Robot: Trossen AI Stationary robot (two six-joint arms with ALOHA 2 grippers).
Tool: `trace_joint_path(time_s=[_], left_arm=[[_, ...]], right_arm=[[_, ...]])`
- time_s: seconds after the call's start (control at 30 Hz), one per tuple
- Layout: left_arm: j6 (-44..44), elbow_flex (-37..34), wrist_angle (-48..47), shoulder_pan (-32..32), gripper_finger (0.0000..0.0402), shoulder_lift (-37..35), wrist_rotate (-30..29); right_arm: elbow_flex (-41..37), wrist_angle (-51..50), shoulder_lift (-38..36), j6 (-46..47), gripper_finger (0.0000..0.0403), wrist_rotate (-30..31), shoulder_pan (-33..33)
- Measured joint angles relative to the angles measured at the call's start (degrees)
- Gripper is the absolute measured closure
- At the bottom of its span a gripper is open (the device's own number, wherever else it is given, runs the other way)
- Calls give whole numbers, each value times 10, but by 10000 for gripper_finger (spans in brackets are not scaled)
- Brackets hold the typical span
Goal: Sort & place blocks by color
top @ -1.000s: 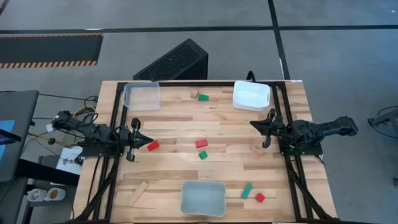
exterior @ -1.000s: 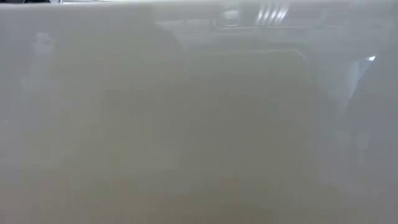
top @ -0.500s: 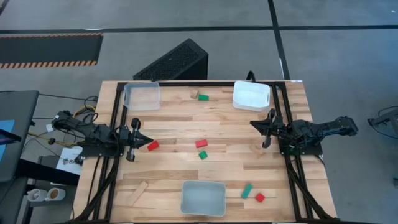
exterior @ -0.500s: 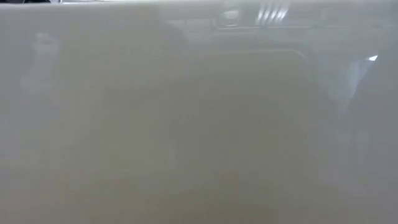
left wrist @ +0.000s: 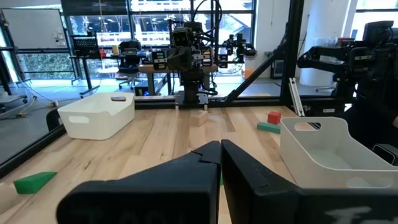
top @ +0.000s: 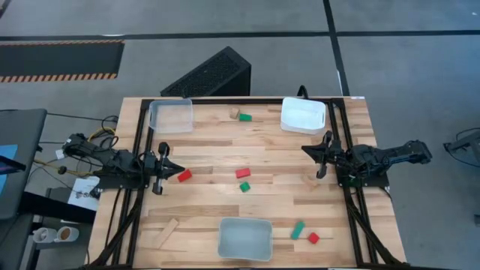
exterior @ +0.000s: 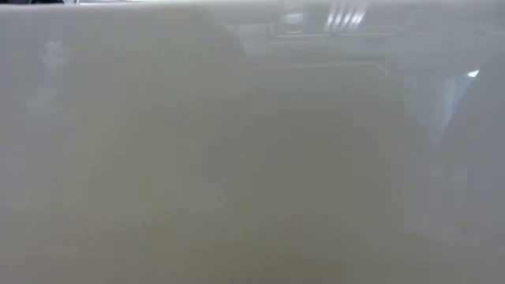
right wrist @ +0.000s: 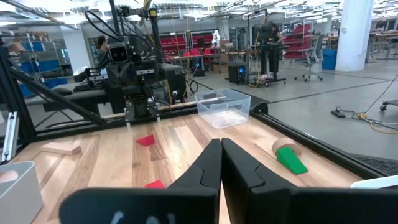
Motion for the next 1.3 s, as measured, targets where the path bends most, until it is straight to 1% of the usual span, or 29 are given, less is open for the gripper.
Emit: trace_joint_path(time_s=[0.57, 0.8, 0.9, 0.97, 1.07, 1.2, 1.3], left_arm=[[0, 0, 3, 0, 400, 0, 0], [-3, -1, 36, 0, 400, 0, -23], [-17, 2, 60, 0, 400, 0, 2], [-18, 20, 55, 0, 400, 6, 13], [-19, 66, 9, 0, 400, 25, 8], [-22, 120, -66, 0, 400, 61, -26], [-49, 132, -82, 0, 400, 80, -65]], right_arm=[[0, 0, 0, 0, 376, 0, 0], [0, 0, 0, 0, 375, 0, 0], [0, 0, 0, 0, 374, 0, 0], [0, 0, 0, 0, 375, 0, 0], [0, 0, 0, 0, 376, 0, 0], [0, 0, 0, 0, 374, 0, 0], [0, 0, 0, 0, 374, 0, 0]])
